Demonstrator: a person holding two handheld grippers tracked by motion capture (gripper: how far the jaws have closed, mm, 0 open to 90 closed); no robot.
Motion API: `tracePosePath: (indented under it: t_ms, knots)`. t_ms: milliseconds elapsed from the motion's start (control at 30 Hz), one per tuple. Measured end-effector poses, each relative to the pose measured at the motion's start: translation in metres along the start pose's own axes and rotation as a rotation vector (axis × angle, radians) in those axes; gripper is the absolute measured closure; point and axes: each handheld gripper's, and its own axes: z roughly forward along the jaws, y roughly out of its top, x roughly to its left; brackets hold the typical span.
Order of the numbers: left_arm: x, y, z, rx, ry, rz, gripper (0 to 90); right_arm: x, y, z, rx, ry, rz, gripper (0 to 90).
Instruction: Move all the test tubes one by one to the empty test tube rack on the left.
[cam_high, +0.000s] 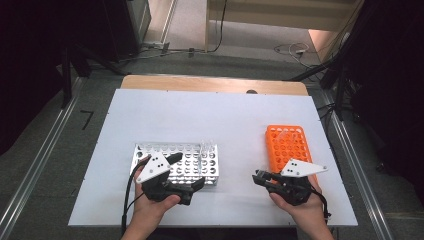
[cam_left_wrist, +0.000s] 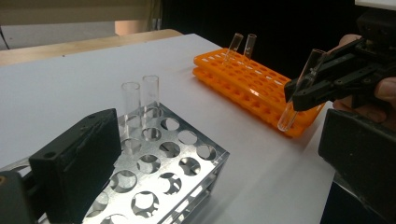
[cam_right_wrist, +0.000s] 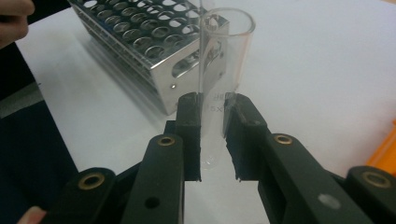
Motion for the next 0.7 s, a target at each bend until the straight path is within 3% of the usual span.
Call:
tracePosePath:
  t_ms: [700]
  knots:
    - [-0.018, 0.002, 0.018, 0.014, -0.066, 0.015, 0.0, 0.032, 0.003, 0.023, 0.043, 0.106, -0.06, 73.9]
